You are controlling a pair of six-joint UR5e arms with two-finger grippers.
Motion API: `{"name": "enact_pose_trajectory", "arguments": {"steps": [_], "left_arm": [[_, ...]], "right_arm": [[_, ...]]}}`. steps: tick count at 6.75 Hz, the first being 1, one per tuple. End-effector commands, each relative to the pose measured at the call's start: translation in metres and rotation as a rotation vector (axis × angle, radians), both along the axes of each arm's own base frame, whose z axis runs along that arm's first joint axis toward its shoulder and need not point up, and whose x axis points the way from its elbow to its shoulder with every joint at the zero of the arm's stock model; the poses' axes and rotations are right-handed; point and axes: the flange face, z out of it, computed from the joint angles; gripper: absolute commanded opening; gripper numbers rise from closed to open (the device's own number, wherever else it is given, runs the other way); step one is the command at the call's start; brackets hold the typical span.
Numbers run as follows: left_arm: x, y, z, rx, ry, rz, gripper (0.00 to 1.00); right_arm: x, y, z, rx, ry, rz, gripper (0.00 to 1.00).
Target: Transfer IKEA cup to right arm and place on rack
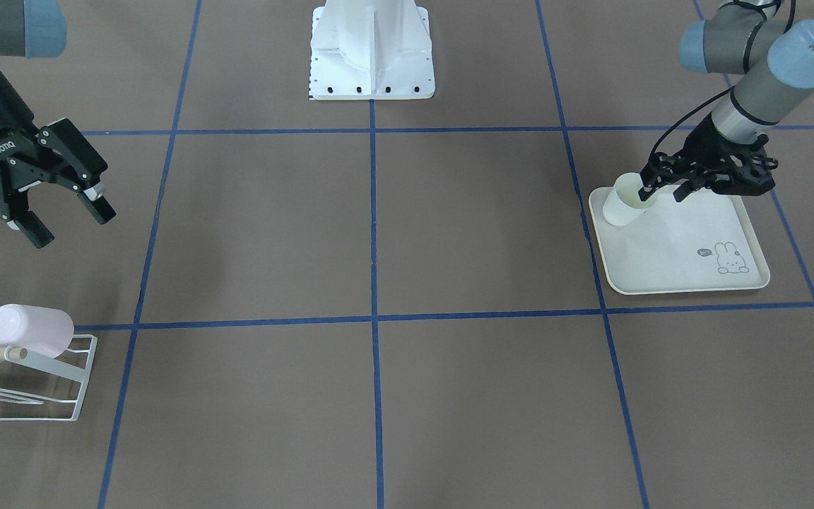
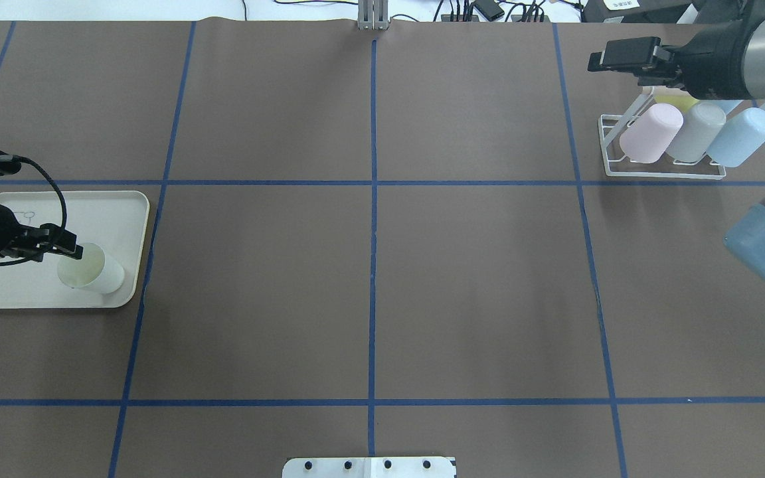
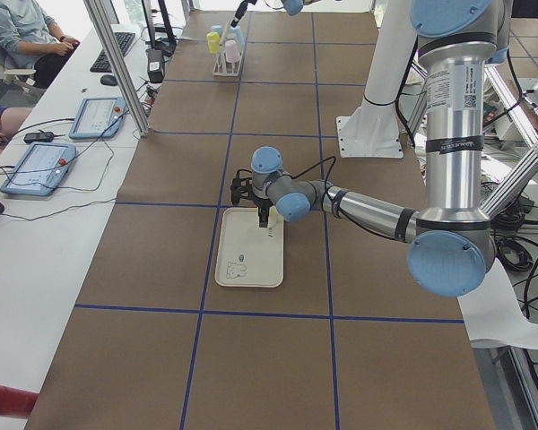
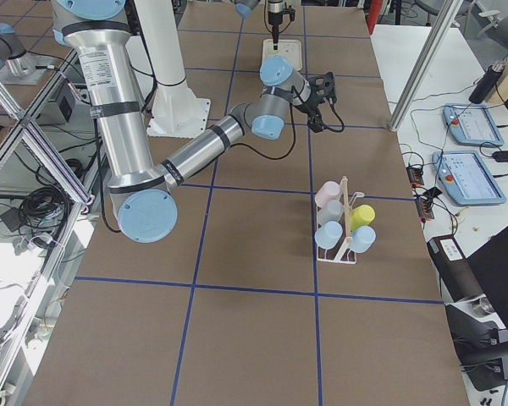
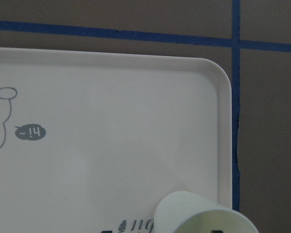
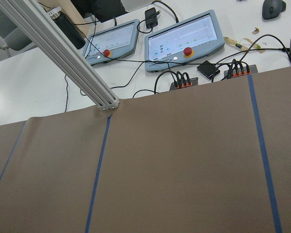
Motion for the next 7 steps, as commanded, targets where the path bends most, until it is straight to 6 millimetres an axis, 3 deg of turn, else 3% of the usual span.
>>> {"name": "enact_pose_trajectory", "arguments": {"steps": [1, 3, 4, 5, 6, 7], "left_arm": [[0.004, 0.000, 0.003, -0.006, -0.003, 0.008, 0.71], [0.016, 0.007, 0.006, -0.010, -0.005, 0.036, 0.65], [0.017, 0.007, 0.006, -0.012, -0.004, 0.038, 0.56], [0.018, 0.008, 0.005, -0.012, -0.004, 0.041, 0.37], [0.017, 0.010, 0.003, -0.010, -0.003, 0.041, 0.05], [0.011, 0.012, 0.002, -0.015, -0.002, 0.029, 0.00]], "right_arm": [[0.000, 0.000, 0.000, 0.000, 0.000, 0.000, 1.00], [0.000, 0.000, 0.000, 0.000, 0.000, 0.000, 1.00], [0.000, 0.000, 0.000, 0.000, 0.000, 0.000, 1.00], [0.000, 0.000, 0.000, 0.000, 0.000, 0.000, 1.00], [0.000, 0.000, 0.000, 0.000, 0.000, 0.000, 1.00], [0.000, 0.000, -0.001, 0.001, -0.001, 0.000, 1.00]]}}
